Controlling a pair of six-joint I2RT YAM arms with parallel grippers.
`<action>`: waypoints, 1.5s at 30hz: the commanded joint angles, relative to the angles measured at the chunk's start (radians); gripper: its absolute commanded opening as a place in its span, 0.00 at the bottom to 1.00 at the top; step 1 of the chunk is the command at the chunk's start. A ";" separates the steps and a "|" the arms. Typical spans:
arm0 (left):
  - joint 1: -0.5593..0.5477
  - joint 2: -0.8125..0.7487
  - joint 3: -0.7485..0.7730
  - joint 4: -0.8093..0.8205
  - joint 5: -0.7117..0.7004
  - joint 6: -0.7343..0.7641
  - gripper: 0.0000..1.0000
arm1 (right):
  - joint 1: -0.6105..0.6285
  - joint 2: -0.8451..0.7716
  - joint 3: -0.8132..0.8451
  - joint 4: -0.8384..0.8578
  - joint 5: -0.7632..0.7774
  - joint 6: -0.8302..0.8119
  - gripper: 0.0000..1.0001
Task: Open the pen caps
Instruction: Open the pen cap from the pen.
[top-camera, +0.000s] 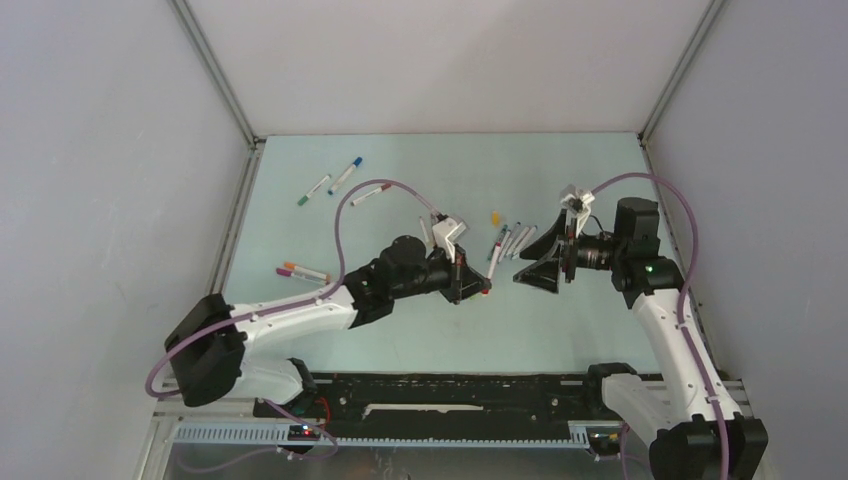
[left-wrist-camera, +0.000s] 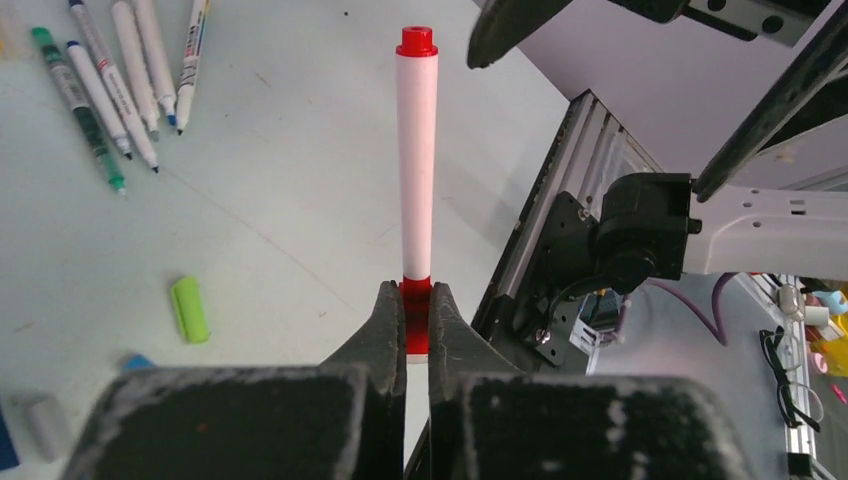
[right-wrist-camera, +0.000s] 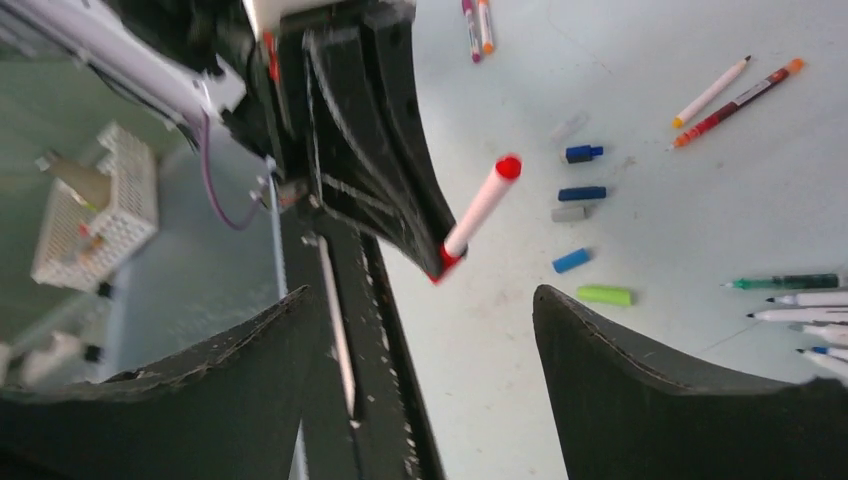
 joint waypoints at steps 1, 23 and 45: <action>-0.044 0.043 0.106 0.068 -0.063 -0.008 0.00 | -0.016 0.011 -0.021 0.309 0.000 0.479 0.78; -0.103 0.108 0.164 0.108 -0.085 -0.045 0.00 | 0.013 0.050 -0.132 0.491 0.051 0.658 0.45; -0.077 0.129 0.123 0.194 0.007 -0.171 0.75 | -0.009 0.046 -0.132 0.621 -0.045 0.706 0.00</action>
